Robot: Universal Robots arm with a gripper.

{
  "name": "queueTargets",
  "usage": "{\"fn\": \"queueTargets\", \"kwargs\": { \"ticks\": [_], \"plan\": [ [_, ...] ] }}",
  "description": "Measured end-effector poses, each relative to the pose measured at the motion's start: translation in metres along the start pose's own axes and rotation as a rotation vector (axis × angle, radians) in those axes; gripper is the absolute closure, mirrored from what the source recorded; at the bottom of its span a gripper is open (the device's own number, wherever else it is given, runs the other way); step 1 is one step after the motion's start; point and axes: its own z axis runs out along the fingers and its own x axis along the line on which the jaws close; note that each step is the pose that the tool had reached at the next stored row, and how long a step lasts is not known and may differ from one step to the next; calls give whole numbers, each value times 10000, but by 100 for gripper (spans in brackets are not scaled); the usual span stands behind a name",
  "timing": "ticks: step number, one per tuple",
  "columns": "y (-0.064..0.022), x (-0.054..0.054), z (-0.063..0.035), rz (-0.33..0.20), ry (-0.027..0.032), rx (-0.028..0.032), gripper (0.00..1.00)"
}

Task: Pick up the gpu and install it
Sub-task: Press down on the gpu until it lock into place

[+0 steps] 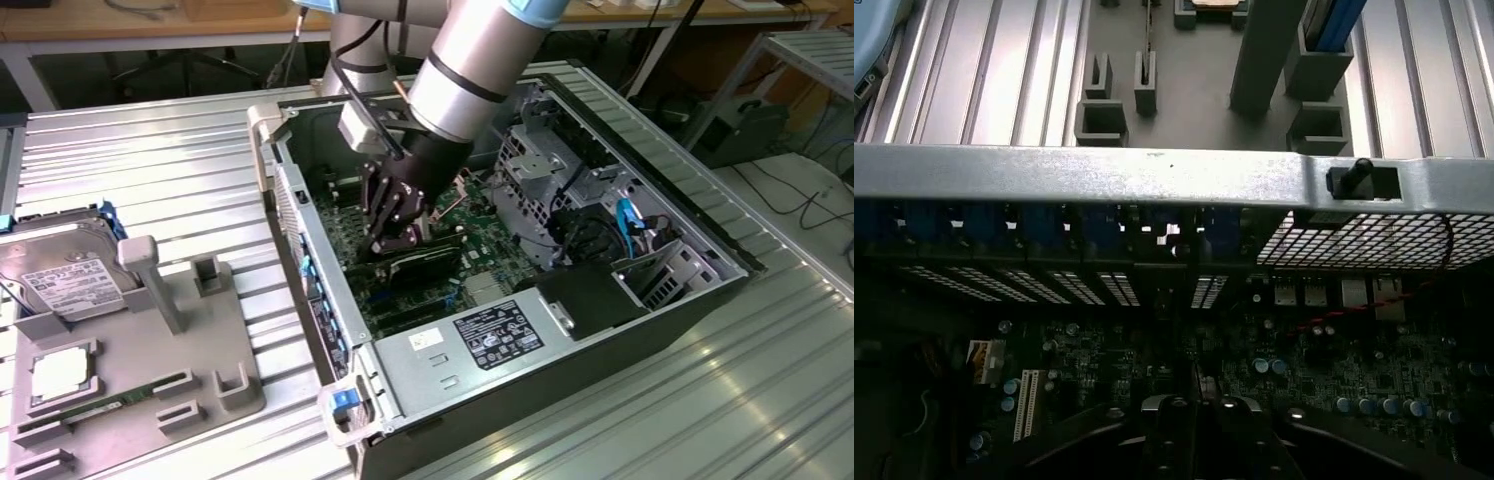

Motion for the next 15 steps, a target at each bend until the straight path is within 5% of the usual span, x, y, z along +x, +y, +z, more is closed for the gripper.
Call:
{"fn": "queueTargets", "kwargs": {
  "ticks": [2, 8, 15],
  "plan": [
    [-1, -7, 0, -17, 12, 182, 89],
    [-1, -46, -2, -71, 48, 566, 89],
    [8, -95, -32, -88, 58, 675, 89]
  ]
}}
